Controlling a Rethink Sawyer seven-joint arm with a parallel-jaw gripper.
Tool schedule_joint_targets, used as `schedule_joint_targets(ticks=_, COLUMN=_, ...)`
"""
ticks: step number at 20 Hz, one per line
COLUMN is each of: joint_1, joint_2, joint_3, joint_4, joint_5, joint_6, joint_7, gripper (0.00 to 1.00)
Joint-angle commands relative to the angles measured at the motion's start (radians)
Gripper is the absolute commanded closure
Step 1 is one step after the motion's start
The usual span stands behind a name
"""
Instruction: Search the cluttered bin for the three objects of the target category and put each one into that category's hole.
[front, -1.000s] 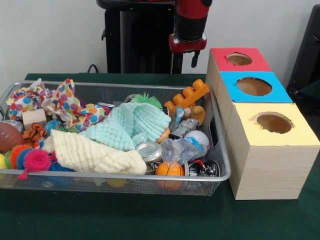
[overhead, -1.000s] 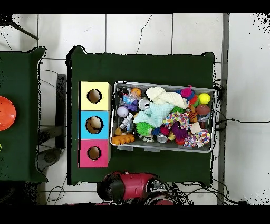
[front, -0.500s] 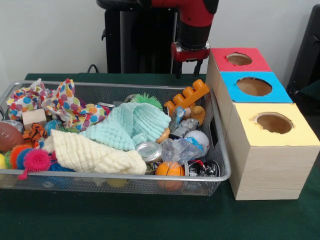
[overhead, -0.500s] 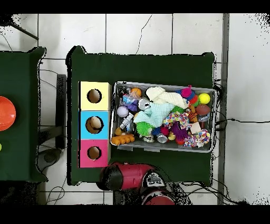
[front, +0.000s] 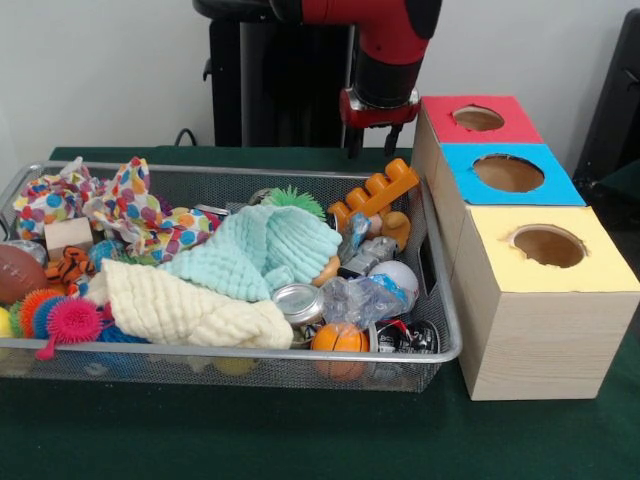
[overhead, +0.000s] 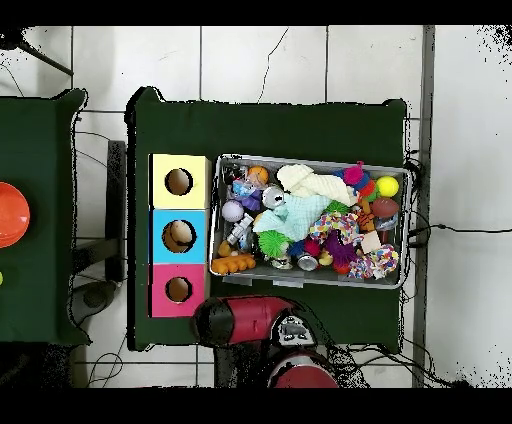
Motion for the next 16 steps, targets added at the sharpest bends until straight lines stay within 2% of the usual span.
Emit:
schedule_joint_targets(ticks=1, joint_1=-0.028, joint_2=0.024, joint_3=0.095, joint_4=-0.207, joint_5=0.049, joint_6=0.087, joint_7=0.085, gripper=0.00)
schedule_joint_targets(ticks=16, joint_1=-0.048, joint_2=0.026, joint_3=0.113, joint_4=-0.284, joint_5=0.050, joint_6=0.210, joint_7=0.058, gripper=0.00)
